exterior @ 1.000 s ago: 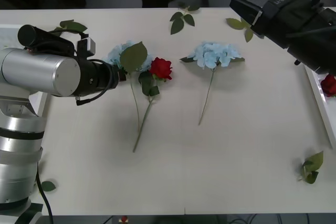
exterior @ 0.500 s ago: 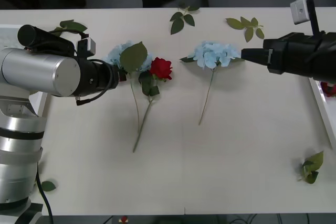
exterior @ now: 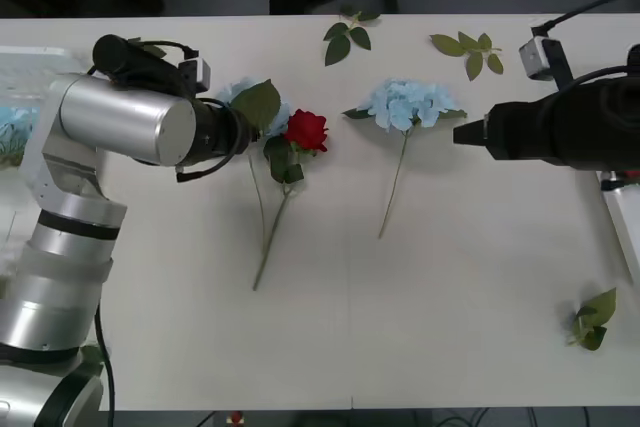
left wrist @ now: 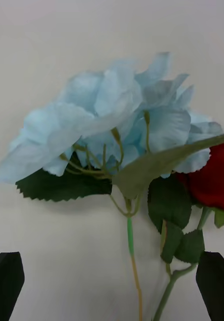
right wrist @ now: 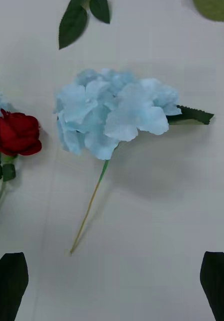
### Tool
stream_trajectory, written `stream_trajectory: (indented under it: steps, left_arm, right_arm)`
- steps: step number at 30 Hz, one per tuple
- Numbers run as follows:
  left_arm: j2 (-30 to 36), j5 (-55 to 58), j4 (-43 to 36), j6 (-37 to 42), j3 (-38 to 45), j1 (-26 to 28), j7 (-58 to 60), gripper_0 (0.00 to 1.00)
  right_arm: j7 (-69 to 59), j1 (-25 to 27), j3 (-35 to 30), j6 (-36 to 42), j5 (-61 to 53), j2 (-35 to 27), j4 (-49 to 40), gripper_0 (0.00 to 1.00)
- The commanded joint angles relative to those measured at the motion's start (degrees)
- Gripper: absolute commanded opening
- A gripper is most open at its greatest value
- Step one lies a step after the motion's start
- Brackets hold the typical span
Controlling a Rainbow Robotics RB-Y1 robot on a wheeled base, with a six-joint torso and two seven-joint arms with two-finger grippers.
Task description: Place the red flowers into the right box and the blue flowers into the left box. If a person shows an open palm, hand one flower to the person first, then continue sorting.
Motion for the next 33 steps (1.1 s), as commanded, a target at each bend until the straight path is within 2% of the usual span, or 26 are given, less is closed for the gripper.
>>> stream_trajectory:
  steps: [1,8,13,14,16,17,18,19,20,21,27,33]
  left_arm:
    - [-2.21,-1.22,4.80,-4.03,-0.23,-3.94,-0.95,1.00]
    - [-2.73,-3.16,15.44,-12.65,-2.78,-6.58,-1.57,1.00]
    - [-2.73,-4.21,19.66,-15.72,-4.62,-6.93,-2.10,1.00]
    - [-2.73,-4.56,20.19,-15.99,-4.98,-6.93,-2.01,0.96]
    - [-2.73,-4.65,20.62,-15.90,-5.33,-6.93,-2.19,0.77]
    - [-2.73,-4.65,20.71,-15.90,-5.68,-6.93,-2.19,0.58]
    - [-2.73,-4.65,20.71,-15.90,-5.77,-6.93,-2.19,0.45]
    - [-2.73,-4.65,20.71,-15.90,-6.03,-6.93,-2.19,0.22]
    - [-2.73,-4.65,20.80,-15.81,-6.21,-6.93,-2.19,0.06]
    - [-2.73,-4.56,20.89,-15.72,-6.21,-6.93,-2.19,0.00]
    - [-2.65,-3.86,20.89,-15.37,-6.21,-6.84,-2.19,0.00]
    - [-2.12,-3.33,20.36,-14.84,-5.77,-6.84,-2.62,0.00]
  right_arm:
    - [-11.72,-4.06,6.12,1.61,5.23,0.42,1.18,1.00]
    - [-20.68,-9.60,15.26,1.44,16.48,4.73,8.56,1.00]
    - [-22.26,-12.41,18.86,-0.50,21.40,7.80,14.63,1.00]
    - [-22.44,-12.85,19.22,-1.29,22.19,8.59,16.30,1.00]
    - [-22.44,-13.46,19.48,-2.78,22.90,10.17,19.02,1.00]
    - [-22.44,-13.81,19.48,-3.22,23.51,11.05,20.51,1.00]
    - [-22.44,-13.99,19.57,-3.40,23.86,11.49,21.13,1.00]
    - [-22.44,-14.61,19.92,-3.57,24.92,12.20,22.54,1.00]
    - [-22.44,-14.87,20.18,-3.66,25.62,12.55,23.41,1.00]
    - [-22.53,-15.31,20.80,-3.84,26.59,13.07,24.64,1.00]
    - [-23.58,-17.33,24.14,-6.21,30.46,15.01,30.62,1.00]
    - [-24.11,-18.12,24.75,-7.18,33.27,17.38,33.87,1.00]
